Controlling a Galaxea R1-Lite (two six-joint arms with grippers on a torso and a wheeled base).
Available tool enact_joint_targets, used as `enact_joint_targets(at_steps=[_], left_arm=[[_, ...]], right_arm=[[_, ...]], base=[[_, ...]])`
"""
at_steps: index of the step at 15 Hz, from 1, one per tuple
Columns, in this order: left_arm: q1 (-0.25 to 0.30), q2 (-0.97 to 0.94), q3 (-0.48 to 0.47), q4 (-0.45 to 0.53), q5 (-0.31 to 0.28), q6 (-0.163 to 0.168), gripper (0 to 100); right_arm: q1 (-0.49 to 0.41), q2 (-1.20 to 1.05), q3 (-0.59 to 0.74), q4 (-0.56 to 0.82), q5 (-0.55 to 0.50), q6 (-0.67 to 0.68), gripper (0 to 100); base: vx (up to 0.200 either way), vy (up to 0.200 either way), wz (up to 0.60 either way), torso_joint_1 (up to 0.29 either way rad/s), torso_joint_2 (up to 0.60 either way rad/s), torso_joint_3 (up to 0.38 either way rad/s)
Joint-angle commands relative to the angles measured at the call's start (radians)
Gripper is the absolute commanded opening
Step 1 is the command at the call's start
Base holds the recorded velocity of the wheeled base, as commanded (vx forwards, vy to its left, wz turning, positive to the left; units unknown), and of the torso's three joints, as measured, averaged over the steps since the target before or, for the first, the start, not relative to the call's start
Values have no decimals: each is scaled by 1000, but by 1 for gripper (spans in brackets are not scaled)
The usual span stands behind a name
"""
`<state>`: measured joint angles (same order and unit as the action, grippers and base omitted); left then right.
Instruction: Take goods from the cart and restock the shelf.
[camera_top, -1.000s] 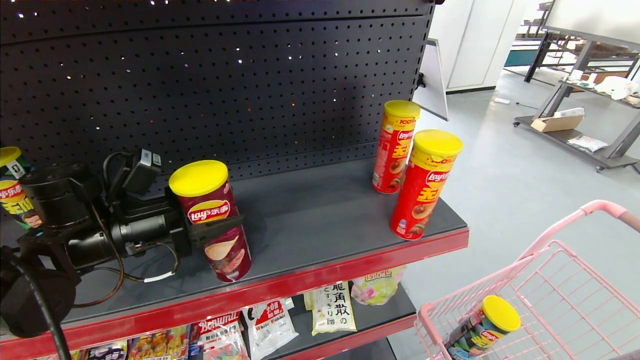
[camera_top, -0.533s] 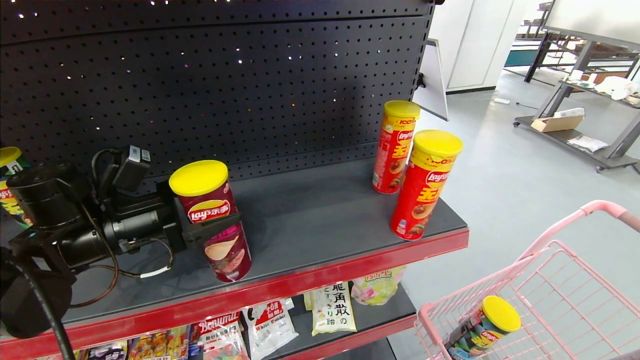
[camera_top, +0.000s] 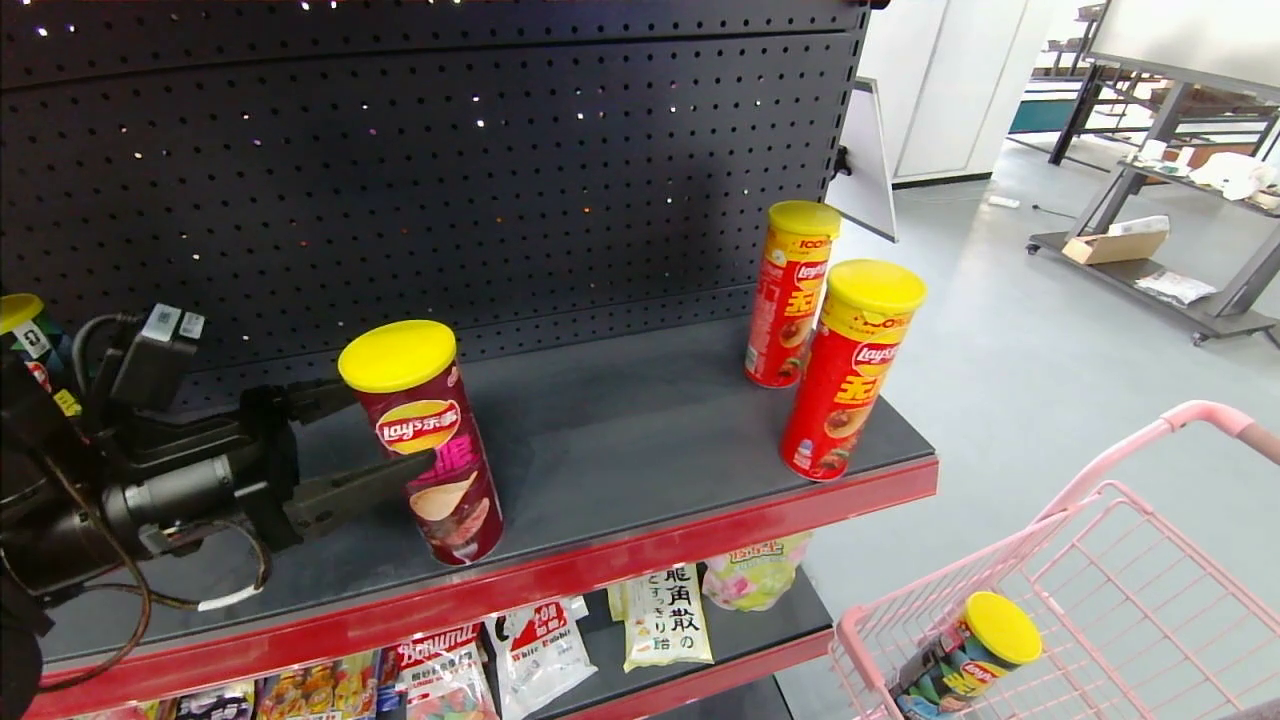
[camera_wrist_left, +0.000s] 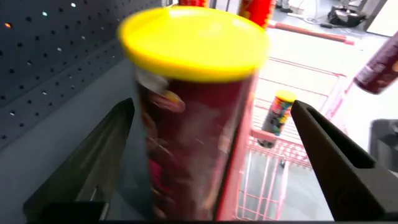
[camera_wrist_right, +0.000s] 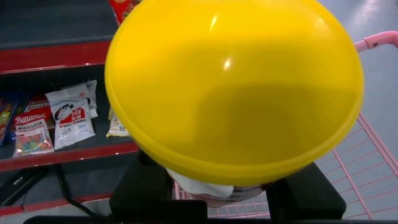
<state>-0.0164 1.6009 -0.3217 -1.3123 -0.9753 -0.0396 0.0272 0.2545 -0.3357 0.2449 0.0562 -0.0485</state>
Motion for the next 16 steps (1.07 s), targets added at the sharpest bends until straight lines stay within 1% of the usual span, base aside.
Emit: enact_joint_targets(at_steps=[1, 3, 5, 6, 7, 10, 11, 12, 13, 14, 15, 16], left_arm=[[7, -68, 61, -1, -5, 1, 100], [16, -125, 121, -1, 12, 6, 100], [88, -148, 179, -2, 17, 17, 100], [113, -154, 199, -7, 17, 32, 100], [136, -154, 211, -7, 15, 40, 100], [144, -159, 211, -10, 18, 40, 100], [145, -167, 214, -10, 32, 40, 100], [159, -190, 234, -8, 86, 43, 100], [161, -210, 262, -7, 141, 41, 100], [161, -225, 294, -2, 179, 41, 100], [161, -225, 311, -2, 198, 44, 100], [161, -222, 316, -1, 205, 55, 100]], right_arm=[[0, 2, 0, 1, -1, -1, 0], [0, 0, 0, 1, -1, -1, 0], [0, 2, 0, -1, -1, -1, 0], [0, 2, 0, -1, -1, -1, 0], [0, 2, 0, -1, -1, -1, 0], [0, 2, -3, -3, 1, -2, 0], [0, 2, -8, -3, -1, -2, 0], [0, 2, -9, -3, -1, -2, 0], [0, 3, -9, -3, -1, -2, 0], [0, 6, -9, -4, -1, -2, 0], [0, 9, -12, -4, -1, -1, 0], [0, 11, -14, -4, 1, -2, 0]], base=[[0, 0, 0, 0, 0, 0], [0, 0, 0, 0, 0, 0], [0, 0, 0, 0, 0, 0], [0, 0, 0, 0, 0, 0], [0, 0, 0, 0, 0, 0], [0, 0, 0, 0, 0, 0], [0, 0, 0, 0, 0, 0], [0, 0, 0, 0, 0, 0], [0, 0, 0, 0, 0, 0], [0, 0, 0, 0, 0, 0], [0, 0, 0, 0, 0, 0], [0, 0, 0, 0, 0, 0]])
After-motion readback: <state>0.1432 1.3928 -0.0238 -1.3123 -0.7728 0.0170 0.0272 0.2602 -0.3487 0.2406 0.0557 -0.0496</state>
